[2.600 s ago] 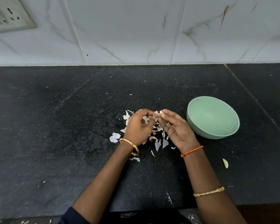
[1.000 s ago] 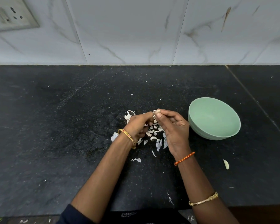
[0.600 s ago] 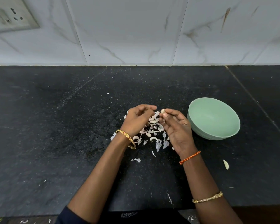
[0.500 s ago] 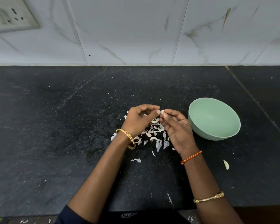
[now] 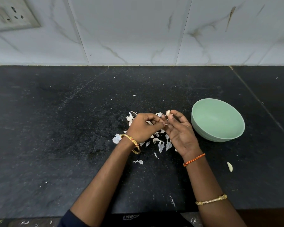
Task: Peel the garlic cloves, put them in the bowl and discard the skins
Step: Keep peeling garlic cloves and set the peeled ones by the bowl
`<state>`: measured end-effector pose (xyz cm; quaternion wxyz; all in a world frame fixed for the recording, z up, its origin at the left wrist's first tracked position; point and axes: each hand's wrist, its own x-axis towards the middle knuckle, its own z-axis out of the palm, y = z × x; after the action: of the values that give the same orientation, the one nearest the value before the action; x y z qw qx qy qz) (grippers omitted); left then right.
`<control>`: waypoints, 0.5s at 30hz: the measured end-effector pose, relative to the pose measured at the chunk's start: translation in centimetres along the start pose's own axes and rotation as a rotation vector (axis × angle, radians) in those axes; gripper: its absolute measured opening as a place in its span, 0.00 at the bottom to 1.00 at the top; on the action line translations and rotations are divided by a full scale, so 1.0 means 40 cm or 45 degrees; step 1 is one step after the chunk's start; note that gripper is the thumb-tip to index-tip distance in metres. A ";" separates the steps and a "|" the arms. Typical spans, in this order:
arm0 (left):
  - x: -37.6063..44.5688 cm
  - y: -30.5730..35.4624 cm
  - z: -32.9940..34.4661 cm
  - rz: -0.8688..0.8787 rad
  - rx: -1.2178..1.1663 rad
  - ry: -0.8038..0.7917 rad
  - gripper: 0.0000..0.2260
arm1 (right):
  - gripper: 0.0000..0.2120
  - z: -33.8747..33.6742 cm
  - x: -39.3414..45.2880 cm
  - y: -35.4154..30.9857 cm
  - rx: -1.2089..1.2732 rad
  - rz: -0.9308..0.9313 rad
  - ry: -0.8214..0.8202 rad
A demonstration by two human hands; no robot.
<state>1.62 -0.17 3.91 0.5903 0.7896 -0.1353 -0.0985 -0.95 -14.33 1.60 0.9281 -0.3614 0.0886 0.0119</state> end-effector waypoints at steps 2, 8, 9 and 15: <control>0.007 -0.003 -0.005 -0.008 -0.020 0.076 0.06 | 0.24 0.000 -0.004 -0.005 -0.074 -0.022 0.017; 0.022 -0.004 -0.025 0.007 0.036 0.077 0.02 | 0.08 -0.013 -0.005 -0.012 -0.588 -0.157 -0.004; 0.022 -0.004 -0.027 0.000 0.047 0.060 0.03 | 0.07 -0.016 -0.004 -0.013 -0.668 -0.176 -0.012; 0.022 0.000 -0.044 -0.010 0.110 -0.015 0.05 | 0.08 -0.018 0.004 -0.019 -0.784 -0.167 -0.061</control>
<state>3.02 1.14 4.40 0.5545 0.8143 -0.1400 -0.0996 -0.85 -15.39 1.56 0.7756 -0.6301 0.0353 -0.0130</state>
